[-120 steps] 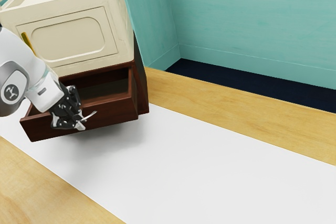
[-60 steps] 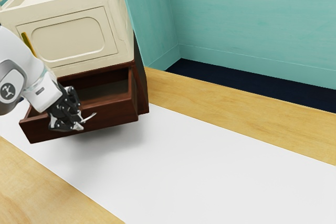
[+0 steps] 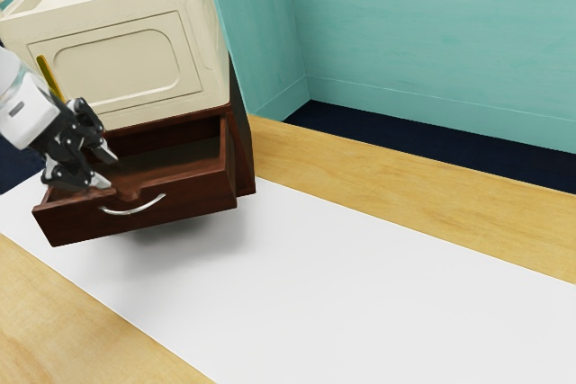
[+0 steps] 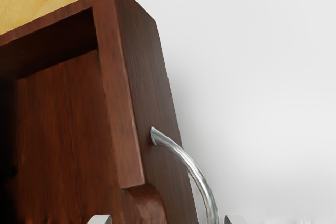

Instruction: Pull the drawer handle with one arm to open the drawer

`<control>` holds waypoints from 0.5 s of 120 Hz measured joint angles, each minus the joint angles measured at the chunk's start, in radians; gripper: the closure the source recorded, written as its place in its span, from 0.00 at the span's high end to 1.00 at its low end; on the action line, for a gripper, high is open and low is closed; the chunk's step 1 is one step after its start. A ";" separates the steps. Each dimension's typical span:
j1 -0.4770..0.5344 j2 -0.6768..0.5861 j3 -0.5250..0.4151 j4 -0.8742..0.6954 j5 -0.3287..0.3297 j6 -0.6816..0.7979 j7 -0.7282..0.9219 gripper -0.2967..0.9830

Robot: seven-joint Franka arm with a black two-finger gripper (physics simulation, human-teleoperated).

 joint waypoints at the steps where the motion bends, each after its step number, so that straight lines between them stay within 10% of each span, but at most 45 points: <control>1: 0.000 0.000 0.000 0.017 0.000 -0.010 -0.001 0.42; 26: -0.019 0.152 -0.087 0.429 0.066 -0.394 -0.063 0.62; 60: -0.025 0.227 -0.167 0.507 0.068 -0.666 -0.208 0.73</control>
